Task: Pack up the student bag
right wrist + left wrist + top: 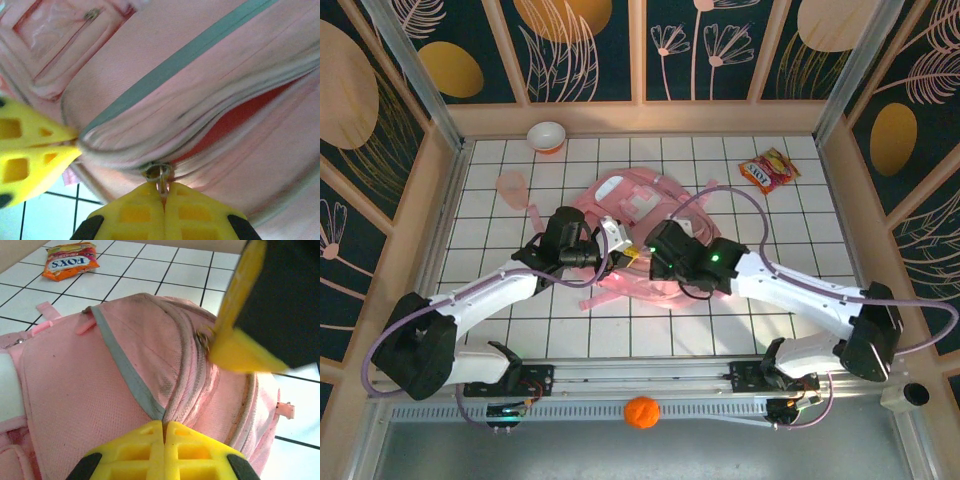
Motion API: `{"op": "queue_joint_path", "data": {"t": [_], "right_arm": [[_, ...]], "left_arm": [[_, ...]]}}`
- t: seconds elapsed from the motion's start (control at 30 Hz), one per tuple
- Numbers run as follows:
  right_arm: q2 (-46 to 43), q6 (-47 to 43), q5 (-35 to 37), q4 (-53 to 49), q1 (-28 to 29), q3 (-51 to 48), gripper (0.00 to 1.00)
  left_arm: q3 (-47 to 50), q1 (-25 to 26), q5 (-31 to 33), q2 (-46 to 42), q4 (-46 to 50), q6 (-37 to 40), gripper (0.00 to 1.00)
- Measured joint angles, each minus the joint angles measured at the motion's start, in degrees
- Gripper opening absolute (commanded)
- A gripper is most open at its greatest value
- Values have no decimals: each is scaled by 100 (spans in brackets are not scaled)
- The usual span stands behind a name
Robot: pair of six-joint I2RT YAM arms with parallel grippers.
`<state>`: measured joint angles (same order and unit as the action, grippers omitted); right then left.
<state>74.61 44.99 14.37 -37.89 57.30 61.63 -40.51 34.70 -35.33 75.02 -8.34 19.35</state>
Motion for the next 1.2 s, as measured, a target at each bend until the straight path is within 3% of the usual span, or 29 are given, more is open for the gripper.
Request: {"op": "queue_joint_path", "data": {"t": [0.23,0.33,0.47,0.63,0.73,0.97,1.07,1.2], "right_arm": [[-597,-662,-487,-96,-1388,-560,0],[-621,-874,-599,-79,-1587,-671,0],[-619,-1023,-892,35,-1565,-782,0],[-595,-1014,-1154,210,-1226,-793,0],[-531,-942,-1283,334,-901,-789,0],[-107,-505,-1451,767,-105,-643,0],[175,-323,-1506,1045,254,-514,0],[426,-101,-1648,1464,470,-446,0]], "left_arm": [[138,-234,313,-243,153,223,0],[289,-323,354,-326,155,216,0],[409,-330,463,-398,57,-238,34],[647,-326,1423,-702,-308,-2286,39],[1029,-328,2197,-1207,-295,-3526,50],[2022,-374,3775,-2332,-42,-5845,44],[2275,-446,4019,-2218,-136,-6422,45],[2243,-529,4081,-1412,-415,-6972,45]]}}
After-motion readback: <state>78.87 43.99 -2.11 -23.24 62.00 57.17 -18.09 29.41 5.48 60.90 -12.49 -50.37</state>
